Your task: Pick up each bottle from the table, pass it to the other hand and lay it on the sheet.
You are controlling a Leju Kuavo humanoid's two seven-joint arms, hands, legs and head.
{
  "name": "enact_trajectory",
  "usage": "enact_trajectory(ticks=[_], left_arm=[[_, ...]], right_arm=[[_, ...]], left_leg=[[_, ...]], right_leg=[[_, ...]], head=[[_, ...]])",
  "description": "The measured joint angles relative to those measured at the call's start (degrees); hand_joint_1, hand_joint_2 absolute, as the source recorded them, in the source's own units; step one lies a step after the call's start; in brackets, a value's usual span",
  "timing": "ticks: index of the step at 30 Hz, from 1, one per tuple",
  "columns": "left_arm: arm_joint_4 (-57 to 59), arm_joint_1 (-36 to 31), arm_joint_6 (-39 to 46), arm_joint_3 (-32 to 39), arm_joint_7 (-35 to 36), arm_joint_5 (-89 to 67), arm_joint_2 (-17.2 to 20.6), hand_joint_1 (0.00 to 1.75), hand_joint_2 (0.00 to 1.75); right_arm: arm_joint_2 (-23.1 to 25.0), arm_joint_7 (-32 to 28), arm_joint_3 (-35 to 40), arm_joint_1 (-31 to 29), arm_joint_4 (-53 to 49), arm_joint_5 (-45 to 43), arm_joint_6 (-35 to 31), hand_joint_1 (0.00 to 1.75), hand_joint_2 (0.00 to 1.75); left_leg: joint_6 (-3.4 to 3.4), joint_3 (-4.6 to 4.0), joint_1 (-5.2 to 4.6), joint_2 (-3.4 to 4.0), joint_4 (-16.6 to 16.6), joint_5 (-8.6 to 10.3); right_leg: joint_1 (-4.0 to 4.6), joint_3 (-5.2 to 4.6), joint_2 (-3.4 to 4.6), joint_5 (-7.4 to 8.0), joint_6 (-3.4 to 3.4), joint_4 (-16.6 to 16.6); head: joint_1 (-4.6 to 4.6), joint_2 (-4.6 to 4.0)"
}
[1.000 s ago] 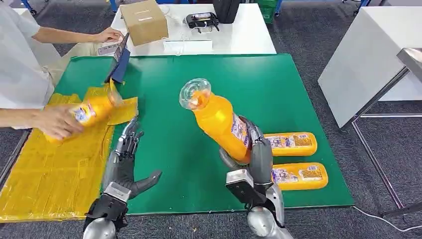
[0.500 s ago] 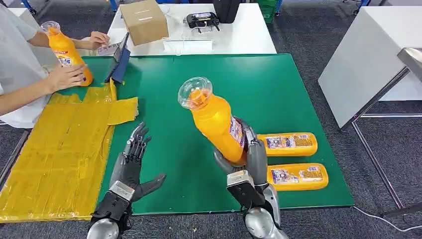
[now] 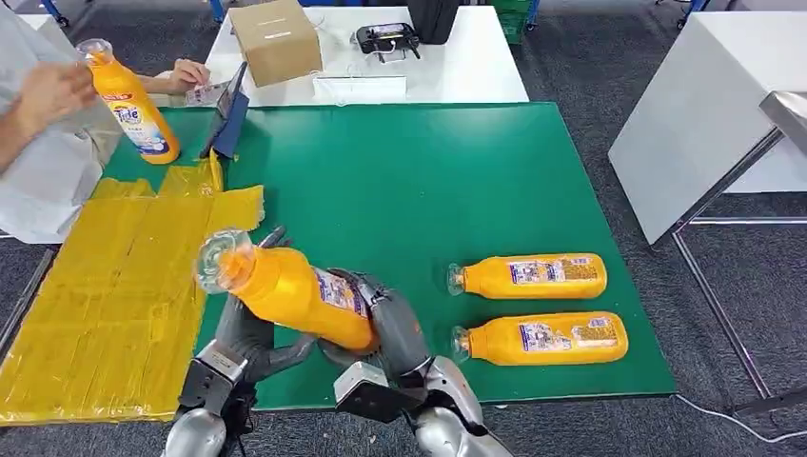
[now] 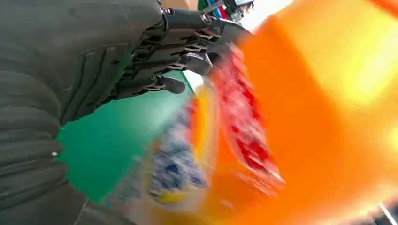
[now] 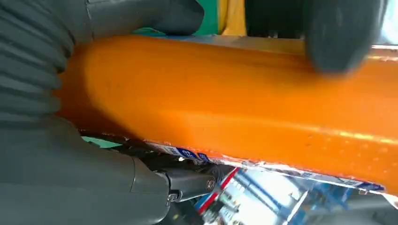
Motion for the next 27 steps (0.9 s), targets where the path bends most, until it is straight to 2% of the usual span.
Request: enact_trajectory(ticks=[13,14,27], left_arm=[[0.26,0.06,-2.32,-1.25,-2.49,3.15,0.50,0.00,1.75],[0.26,0.08,-2.41,-1.27,-2.62,3.13,0.55,1.75,1.75],[0.26,0.38,-0.70,-1.40,-4.17,2.87,0.63,1.75,1.75]], right_arm=[[0.44,0.59,4.72,-3.95,6.05,-0.66,1.49,1.75,1.75],[0.44,0.59,4.76,-4.02,6.20,-0.68,1.49,1.75,1.75],[0.70,0.35,5.02,-4.33,7.01,-0.79,1.64,1.75,1.75]], left_leg=[[0.00,-0.02,0.01,0.01,0.00,0.00],[0.00,-0.02,0.01,0.01,0.00,0.00],[0.00,-0.02,0.01,0.01,0.00,0.00]], right_leg=[[0.02,-0.04,0.00,0.00,0.00,0.00],[0.02,-0.04,0.00,0.00,0.00,0.00],[0.02,-0.06,0.00,0.00,0.00,0.00]], head=[[0.00,0.00],[0.02,0.00],[0.02,0.00]])
